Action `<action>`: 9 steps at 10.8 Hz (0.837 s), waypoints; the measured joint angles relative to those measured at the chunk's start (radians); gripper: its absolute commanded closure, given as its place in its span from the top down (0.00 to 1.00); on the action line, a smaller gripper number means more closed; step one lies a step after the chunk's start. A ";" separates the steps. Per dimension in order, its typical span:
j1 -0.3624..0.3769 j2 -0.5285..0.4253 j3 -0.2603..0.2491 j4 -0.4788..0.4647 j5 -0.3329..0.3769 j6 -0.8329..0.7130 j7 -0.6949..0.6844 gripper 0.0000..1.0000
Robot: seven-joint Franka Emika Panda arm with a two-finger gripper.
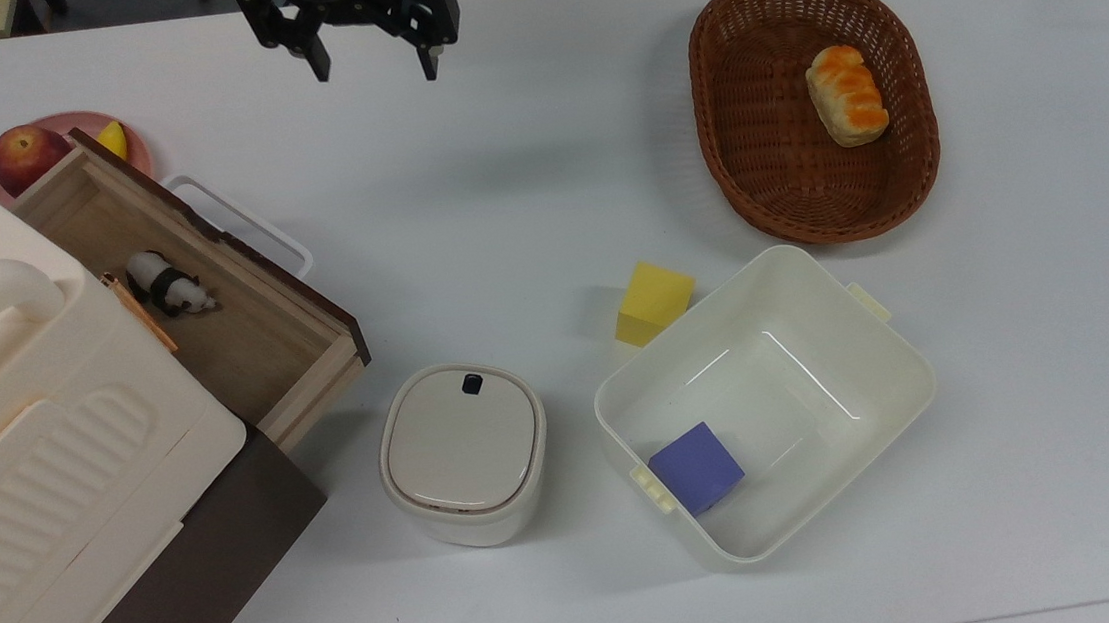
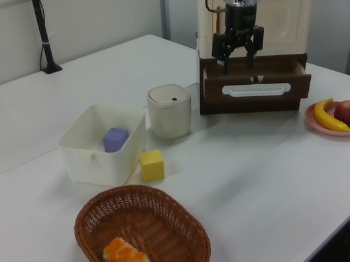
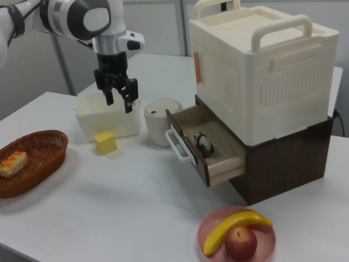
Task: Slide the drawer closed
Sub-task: 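Lower the gripper toward the front face of the open drawer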
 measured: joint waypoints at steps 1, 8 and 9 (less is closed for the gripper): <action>0.000 0.000 0.000 -0.009 0.000 0.000 0.010 0.54; -0.051 0.020 -0.010 -0.085 0.000 0.074 0.232 0.30; -0.062 0.036 -0.011 -0.103 -0.012 0.122 0.270 0.30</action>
